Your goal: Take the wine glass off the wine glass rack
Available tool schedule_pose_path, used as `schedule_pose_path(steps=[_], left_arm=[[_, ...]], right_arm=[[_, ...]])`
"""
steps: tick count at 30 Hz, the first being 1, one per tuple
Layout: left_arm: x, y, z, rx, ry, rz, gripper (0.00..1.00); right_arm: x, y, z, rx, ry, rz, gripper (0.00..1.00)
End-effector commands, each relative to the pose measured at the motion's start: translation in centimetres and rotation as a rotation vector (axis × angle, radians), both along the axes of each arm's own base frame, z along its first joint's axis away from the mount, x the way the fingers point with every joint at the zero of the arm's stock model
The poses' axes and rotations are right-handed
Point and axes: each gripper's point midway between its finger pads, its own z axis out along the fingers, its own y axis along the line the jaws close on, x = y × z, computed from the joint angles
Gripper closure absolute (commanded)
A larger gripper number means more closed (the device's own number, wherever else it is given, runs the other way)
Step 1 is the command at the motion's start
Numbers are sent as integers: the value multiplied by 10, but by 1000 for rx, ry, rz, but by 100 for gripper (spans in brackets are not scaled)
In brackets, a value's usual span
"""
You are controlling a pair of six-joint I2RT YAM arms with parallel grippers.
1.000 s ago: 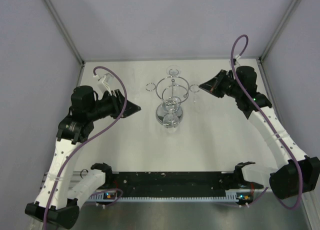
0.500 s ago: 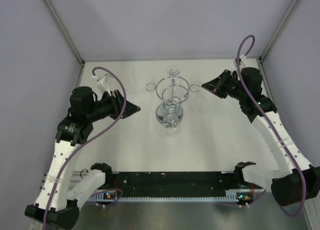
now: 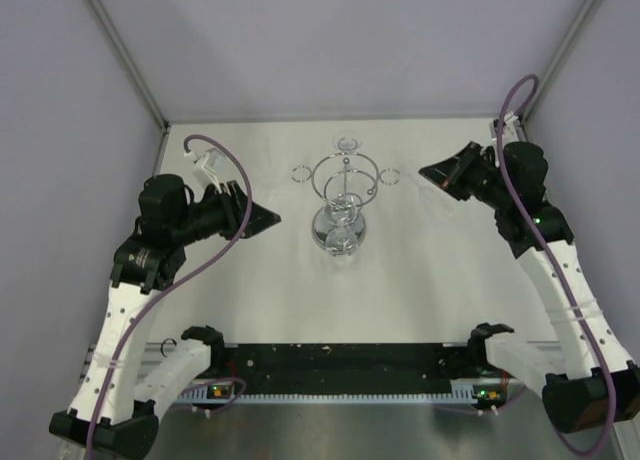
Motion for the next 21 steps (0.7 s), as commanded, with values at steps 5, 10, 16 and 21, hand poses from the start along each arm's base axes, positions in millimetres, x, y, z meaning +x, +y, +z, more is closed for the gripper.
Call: schedule_pose_path(steps=[5, 10, 16, 21], left_arm=[[-6, -4, 23, -42, -67, -27, 53], [-10, -8, 27, -75, -67, -50, 53], [-18, -14, 38, -154, -59, -74, 52], [-24, -21, 51, -261, -21, -98, 49]], right_arm=[[-13, -11, 15, -26, -72, -18, 100], [-22, -7, 23, -22, -89, 20, 100], [-42, -3, 44, -17, -137, 79, 100], [-62, 1, 68, -9, -199, 128, 100]])
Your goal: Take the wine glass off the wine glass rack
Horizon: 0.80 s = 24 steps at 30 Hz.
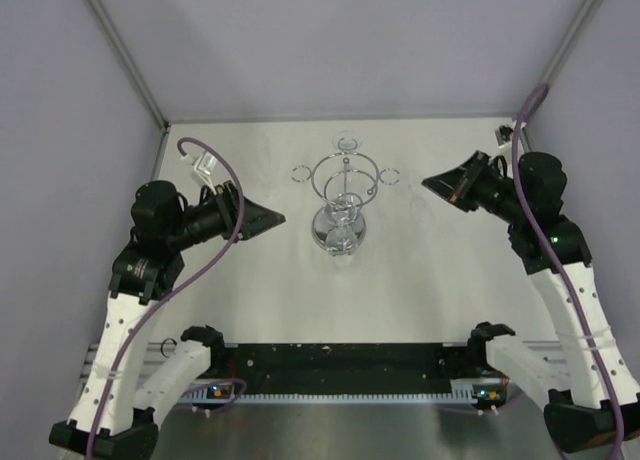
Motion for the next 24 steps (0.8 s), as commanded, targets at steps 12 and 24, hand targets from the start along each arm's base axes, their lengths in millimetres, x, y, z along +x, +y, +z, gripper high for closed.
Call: schedule_pose_path(steps=[12, 24], left_arm=[[-15, -15, 46, -304, 55, -71, 48], [-20, -16, 66, -481, 140, -86, 44]], right_arm=[[-58, 14, 116, 62, -276, 192, 100], [-90, 48, 163, 101, -363, 377, 100]])
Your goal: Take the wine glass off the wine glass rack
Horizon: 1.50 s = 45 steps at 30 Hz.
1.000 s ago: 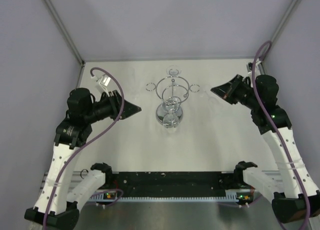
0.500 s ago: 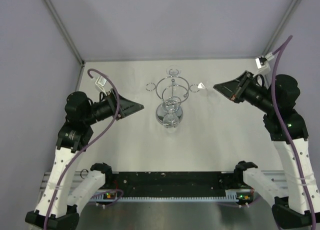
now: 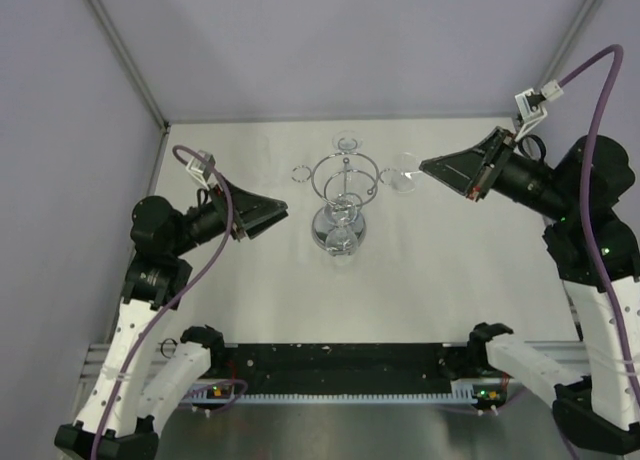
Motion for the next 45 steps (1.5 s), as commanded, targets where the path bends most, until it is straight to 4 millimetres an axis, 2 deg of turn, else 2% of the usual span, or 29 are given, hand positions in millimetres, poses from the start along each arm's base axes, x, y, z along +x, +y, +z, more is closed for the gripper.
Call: schedule_pose_path(steps=[1, 14, 16, 22, 28, 33, 45], left_arm=[[-10, 1, 29, -87, -51, -20, 44], [-25, 3, 42, -182, 3, -54, 40], [-27, 3, 44, -188, 3, -58, 37], [-33, 3, 38, -221, 50, -84, 34], [-40, 6, 43, -249, 59, -78, 33], [-43, 8, 37, -271, 97, -74, 33], [-41, 12, 14, -306, 184, -37, 33]], right_arm=[[-16, 17, 21, 12, -55, 84, 100], [-34, 75, 29, -22, -94, 236, 100], [-36, 82, 31, -25, -107, 253, 100], [-41, 106, 31, -50, -135, 302, 100], [-47, 126, 33, -74, -201, 353, 100], [-51, 143, 30, -91, -250, 400, 100], [-64, 166, 31, -90, -355, 496, 100]])
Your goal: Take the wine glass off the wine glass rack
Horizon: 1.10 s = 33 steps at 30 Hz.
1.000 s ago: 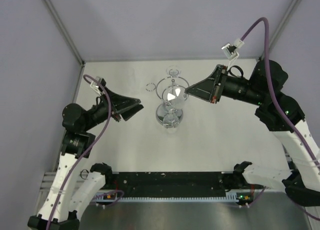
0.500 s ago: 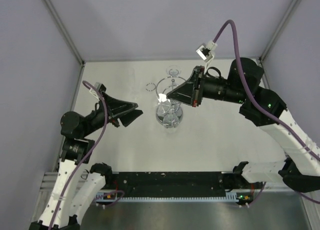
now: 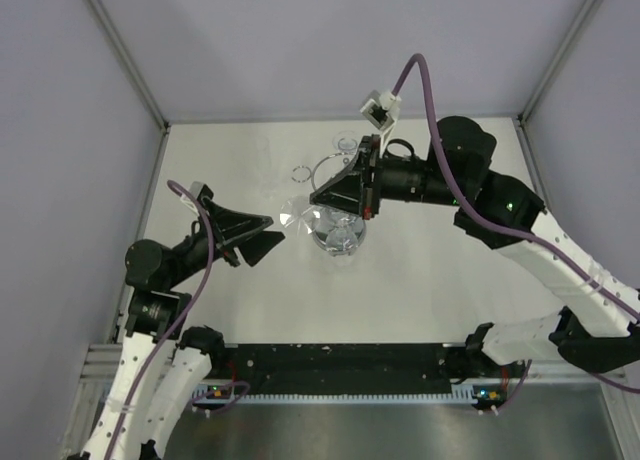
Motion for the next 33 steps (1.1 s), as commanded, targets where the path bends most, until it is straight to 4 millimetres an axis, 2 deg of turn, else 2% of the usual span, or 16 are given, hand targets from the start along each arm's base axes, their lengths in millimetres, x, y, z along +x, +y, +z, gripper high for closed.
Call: schedule_pose_path(steps=[1, 11, 25, 33], left_arm=[[-1, 2, 4, -26, -11, 8, 33], [4, 3, 6, -41, -8, 34, 33], [5, 4, 11, -54, -9, 33, 33], [4, 3, 13, -57, -22, 27, 33]], right_arm=[[-16, 4, 37, 101, -131, 64, 100], [-24, 14, 29, 106, -168, 115, 100], [-41, 40, 18, 104, -212, 185, 100], [-42, 54, 7, 96, -208, 208, 100]])
